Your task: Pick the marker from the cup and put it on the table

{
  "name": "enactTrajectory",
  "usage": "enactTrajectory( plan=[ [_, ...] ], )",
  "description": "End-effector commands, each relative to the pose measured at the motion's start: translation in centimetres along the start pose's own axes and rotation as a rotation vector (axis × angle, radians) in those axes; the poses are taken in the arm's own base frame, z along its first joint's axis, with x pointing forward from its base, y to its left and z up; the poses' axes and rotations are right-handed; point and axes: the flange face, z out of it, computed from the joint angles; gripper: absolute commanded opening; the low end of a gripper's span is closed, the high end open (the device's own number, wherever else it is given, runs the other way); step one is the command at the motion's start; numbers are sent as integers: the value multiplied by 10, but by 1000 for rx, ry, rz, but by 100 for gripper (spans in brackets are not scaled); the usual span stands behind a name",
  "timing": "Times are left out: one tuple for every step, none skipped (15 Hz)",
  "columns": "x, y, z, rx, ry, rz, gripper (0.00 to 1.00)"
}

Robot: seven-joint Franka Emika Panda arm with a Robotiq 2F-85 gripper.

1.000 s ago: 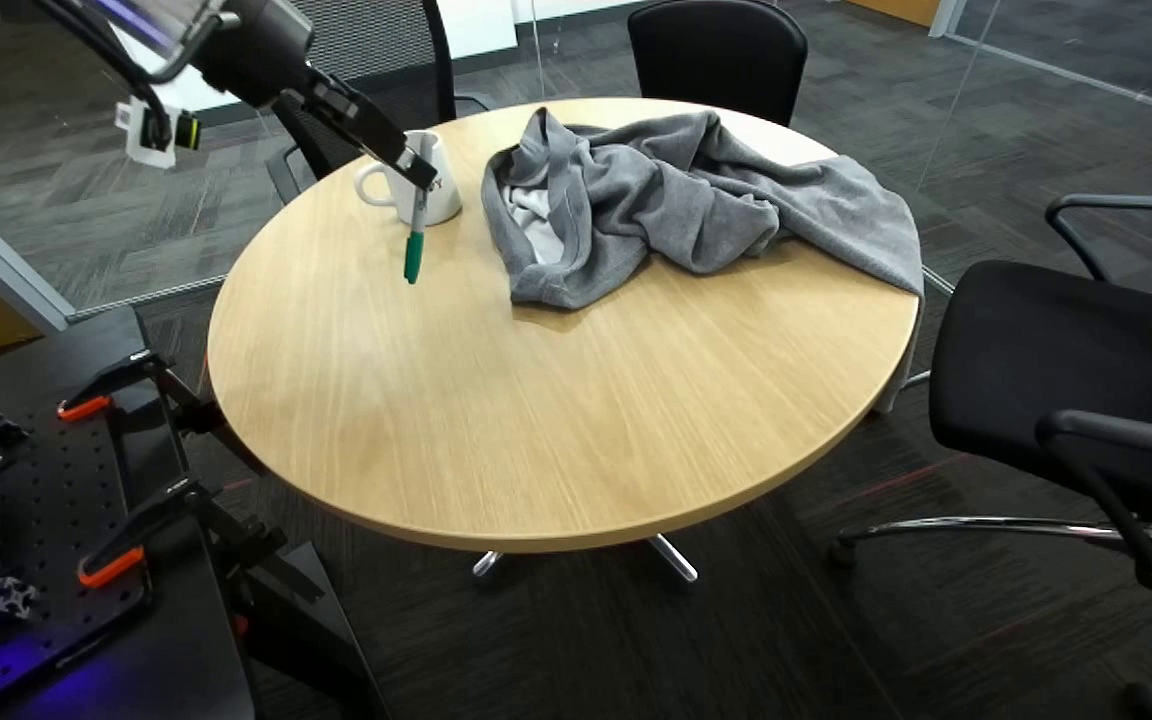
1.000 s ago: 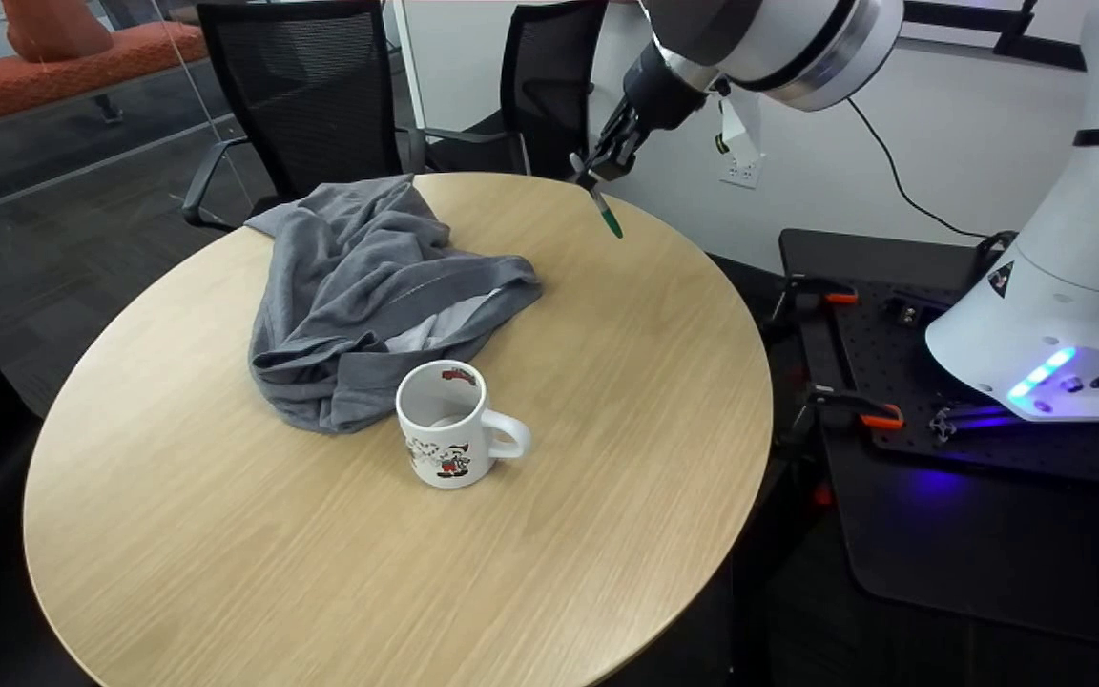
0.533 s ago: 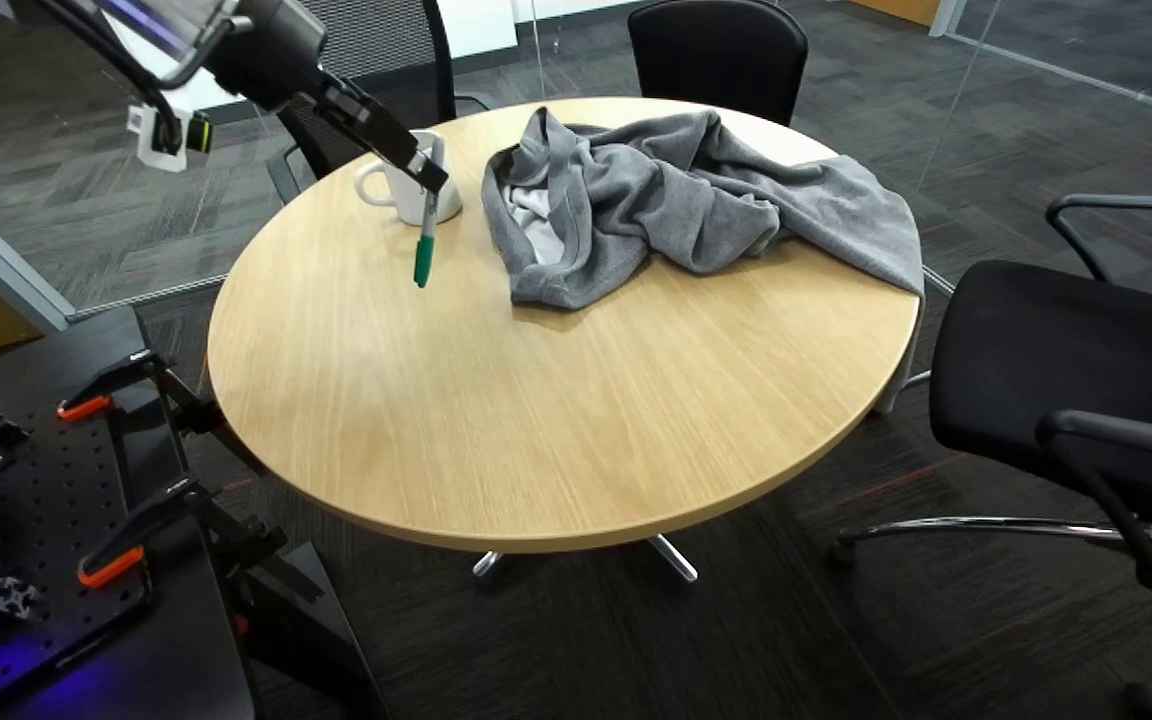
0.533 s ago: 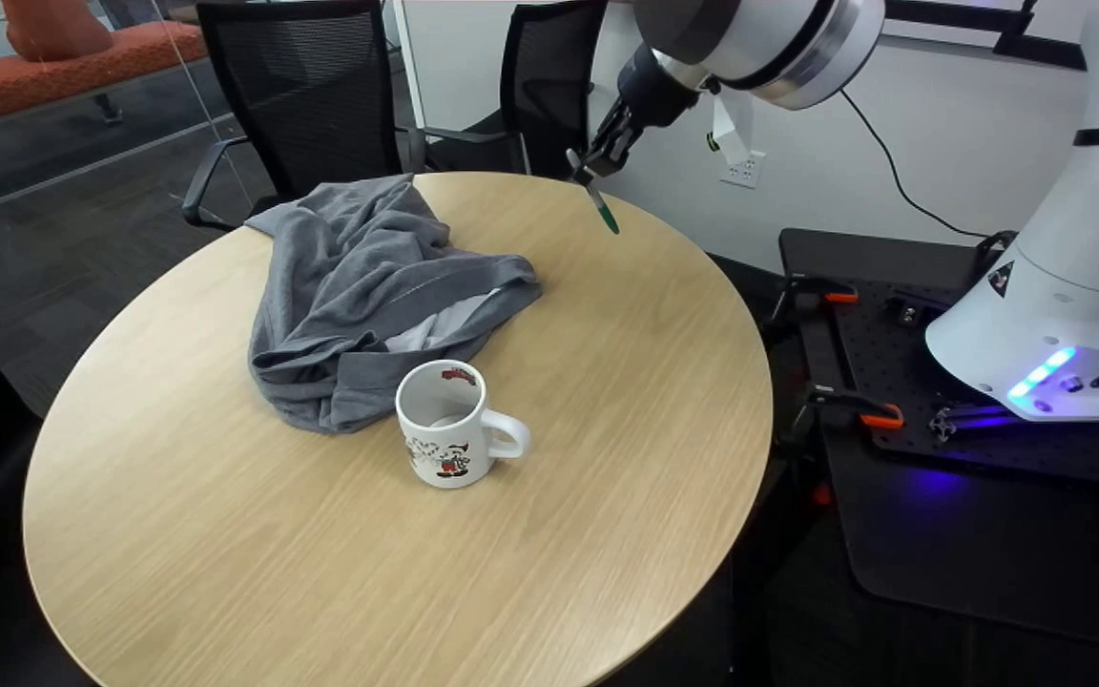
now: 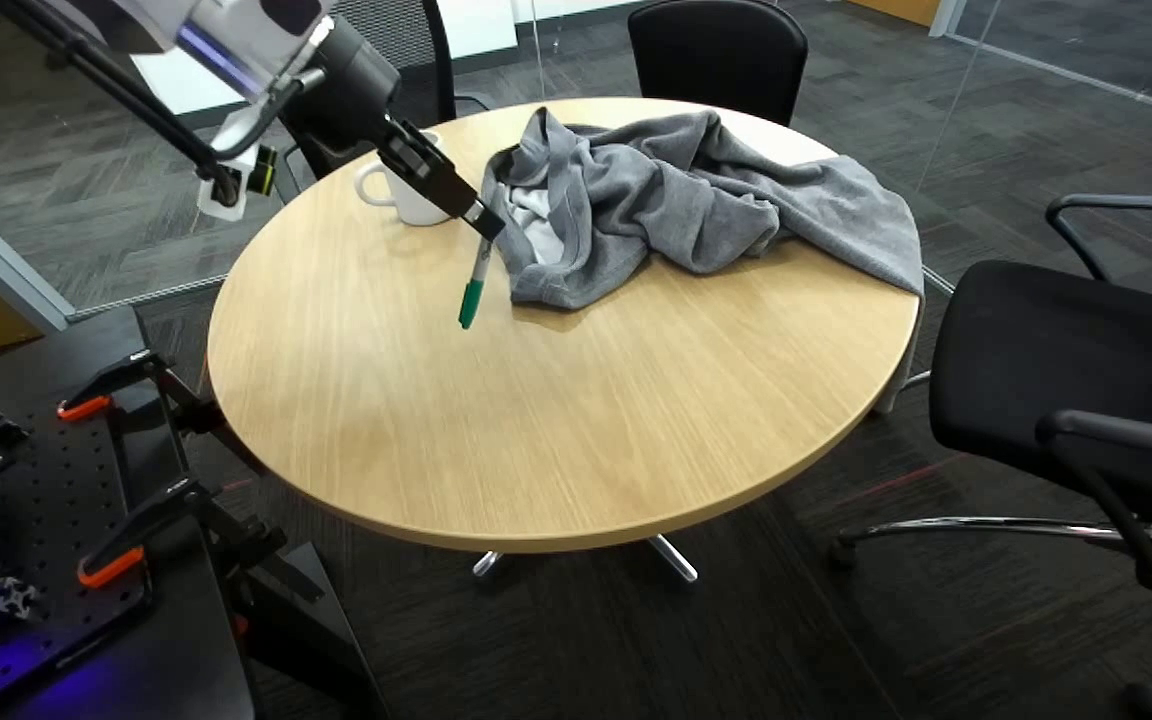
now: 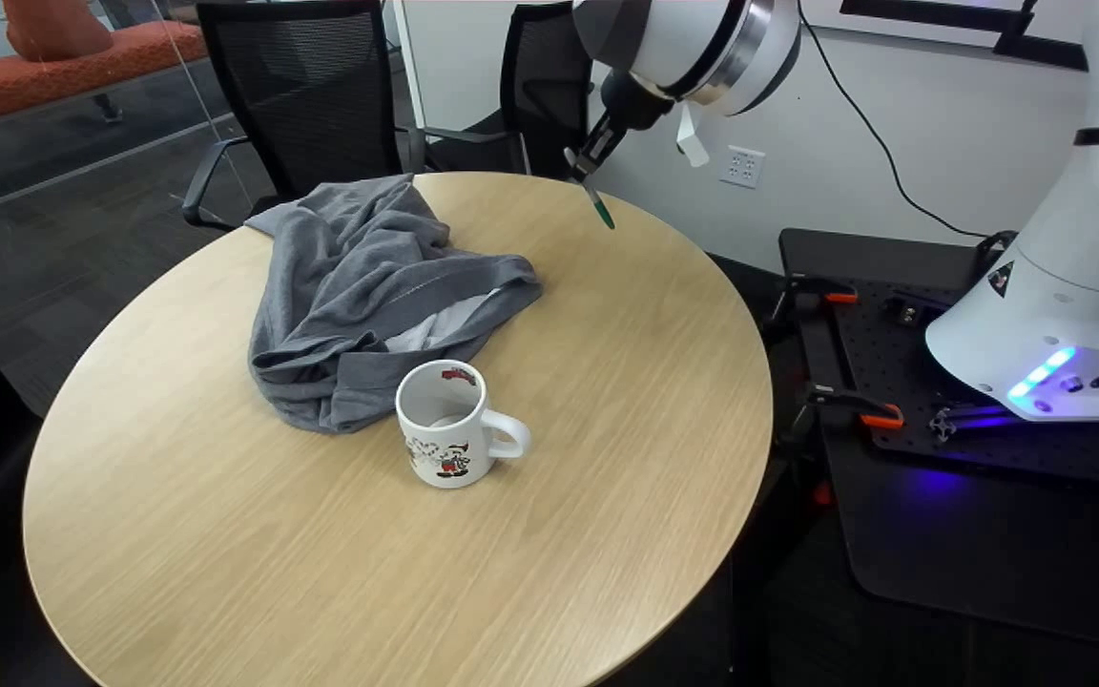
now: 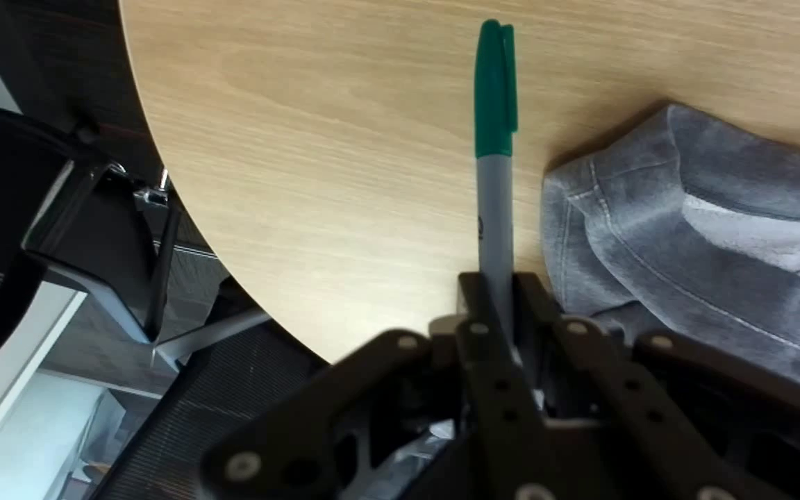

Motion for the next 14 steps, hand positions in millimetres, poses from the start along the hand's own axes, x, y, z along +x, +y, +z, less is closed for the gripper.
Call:
enactTrajectory(
  plan=[
    [8,12,23,19,-23,36,3],
    [10,15,27,29,-25,38,3],
    [11,18,31,33,-31,41,3],
    [13,21,32,41,-31,43,3],
    [13,24,35,36,-34,44,3],
    [14,27,38,33,-36,46,3],
    [15,29,40,29,-34,46,3],
    [20,34,41,21,-32,29,3],
    [22,37,43,17,-31,39,3],
    [23,41,47,5,-35,33,3],
    [25,45,52,2,-40,26,3],
    [24,47,57,2,-52,19,3],
    [24,50,63,6,-66,10,3],
    [24,52,69,17,-87,-2,3]
  ],
)
